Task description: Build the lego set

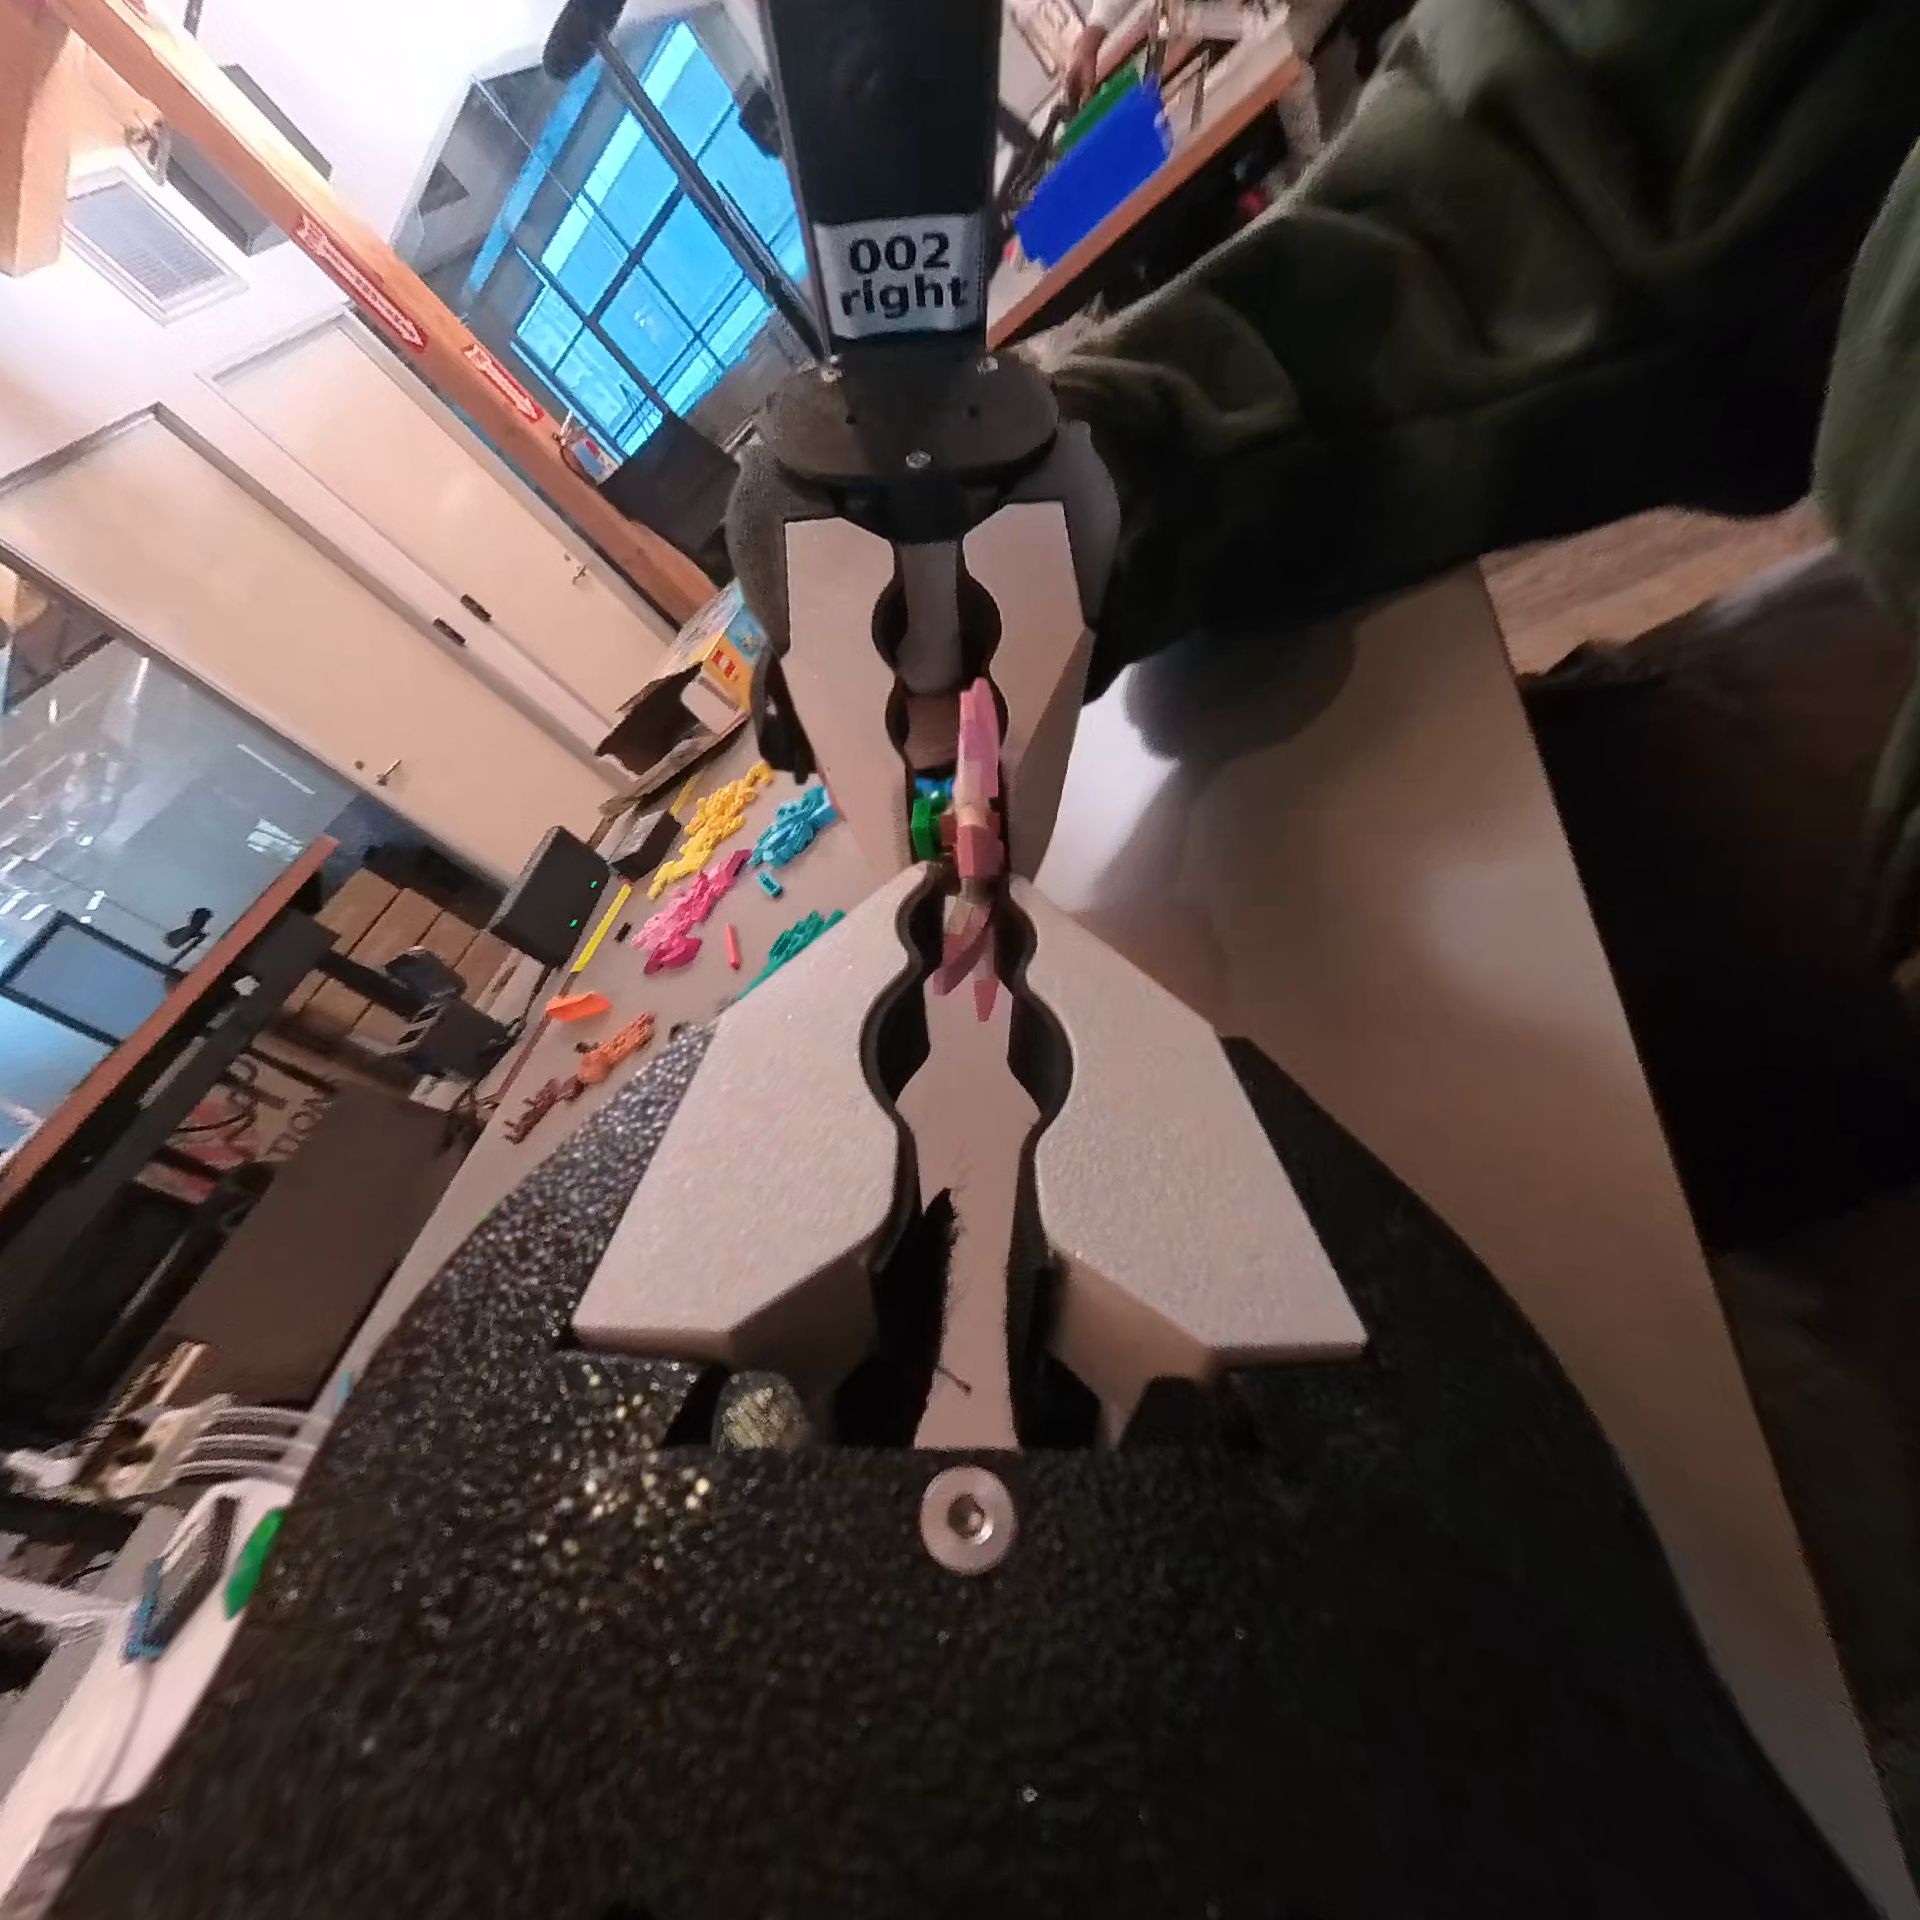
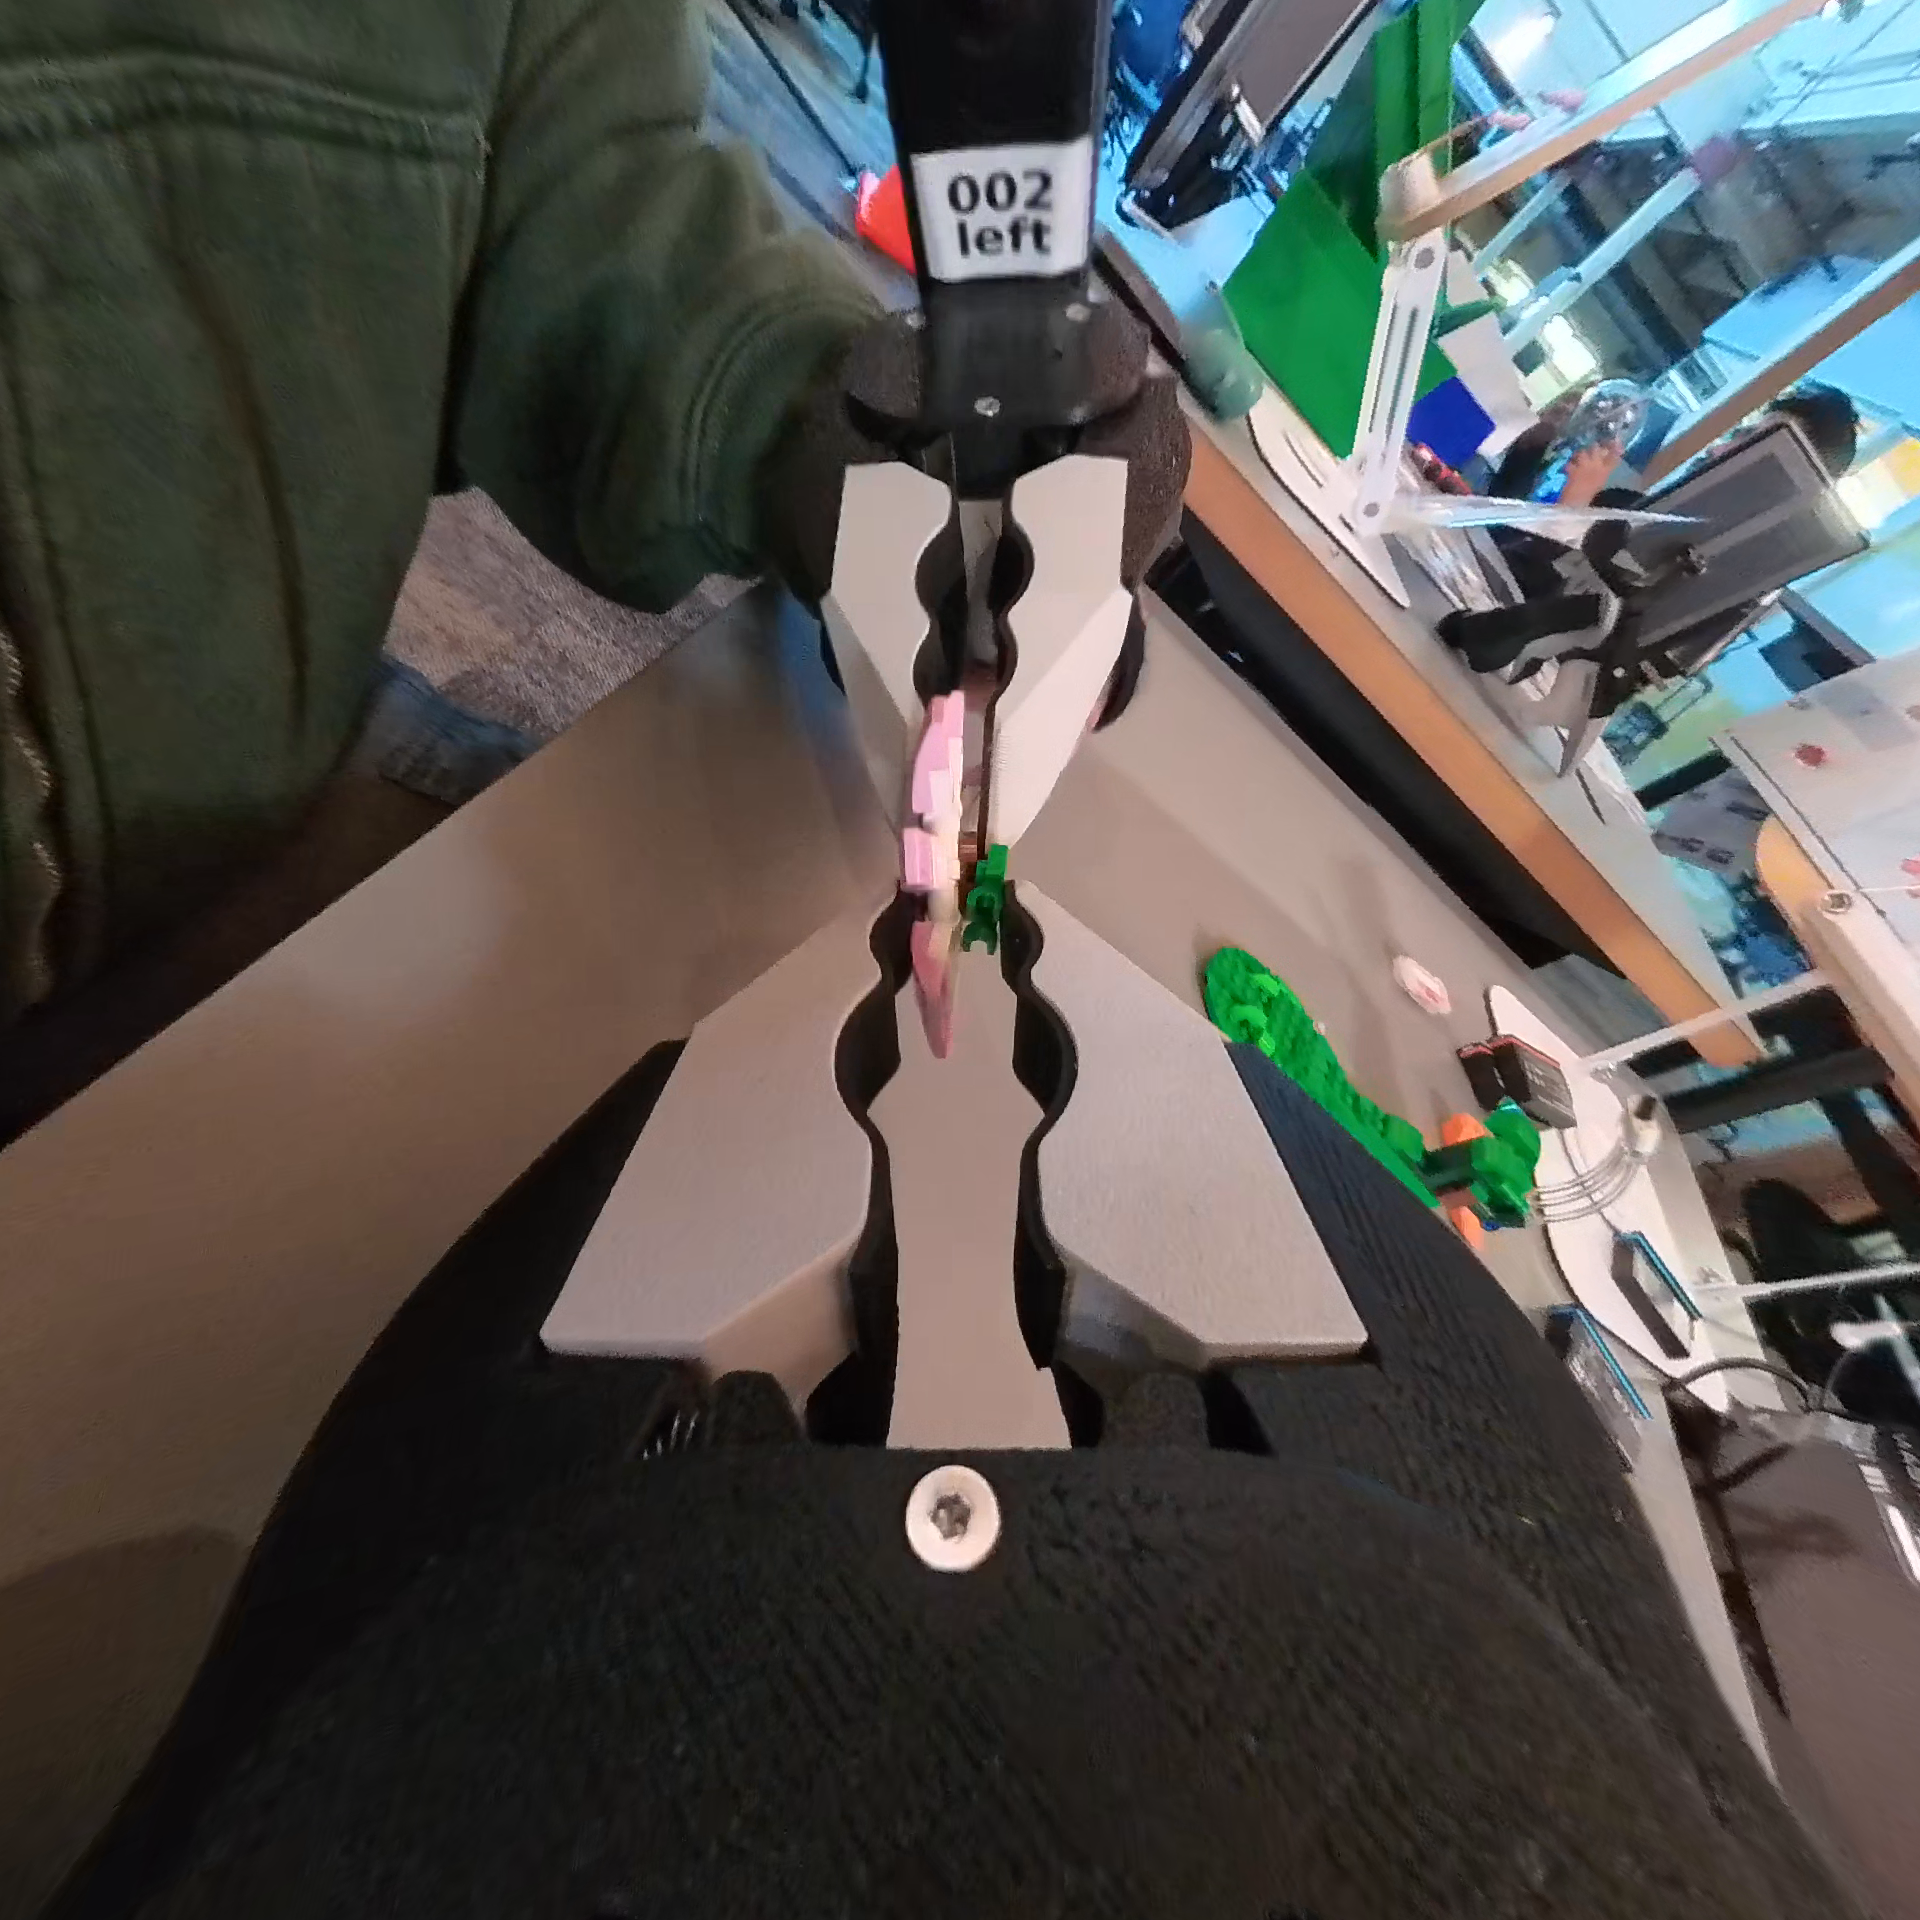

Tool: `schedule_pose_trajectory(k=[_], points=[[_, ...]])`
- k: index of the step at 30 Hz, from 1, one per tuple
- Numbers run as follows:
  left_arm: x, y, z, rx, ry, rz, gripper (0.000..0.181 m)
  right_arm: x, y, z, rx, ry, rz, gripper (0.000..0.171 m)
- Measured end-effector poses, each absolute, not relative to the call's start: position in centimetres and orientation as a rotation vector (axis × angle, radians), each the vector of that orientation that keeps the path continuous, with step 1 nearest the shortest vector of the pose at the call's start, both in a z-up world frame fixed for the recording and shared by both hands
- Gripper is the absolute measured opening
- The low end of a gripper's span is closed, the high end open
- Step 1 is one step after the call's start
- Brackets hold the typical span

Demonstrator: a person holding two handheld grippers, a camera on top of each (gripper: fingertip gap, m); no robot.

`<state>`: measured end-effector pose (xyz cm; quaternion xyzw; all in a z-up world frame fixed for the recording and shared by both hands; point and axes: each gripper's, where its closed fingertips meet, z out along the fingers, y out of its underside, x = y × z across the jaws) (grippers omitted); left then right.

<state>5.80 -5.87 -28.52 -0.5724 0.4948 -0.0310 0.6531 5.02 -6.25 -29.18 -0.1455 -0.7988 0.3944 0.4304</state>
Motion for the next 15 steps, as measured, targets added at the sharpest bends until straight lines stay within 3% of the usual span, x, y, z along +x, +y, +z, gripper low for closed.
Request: schedule_pose_trajectory(k=[1, 15], points=[[5.9, -5.9, -28.4, -1.295, 1.112, -0.098, 0.006, 5.2, -6.3, -29.0, -0.360, -1.987, 0.995, 0.014], [6.8, -6.9, -27.3, -1.258, 1.038, -0.390, 0.005, 6.1, -7.3, -27.9, -0.350, -2.013, 1.050, 0.013]])
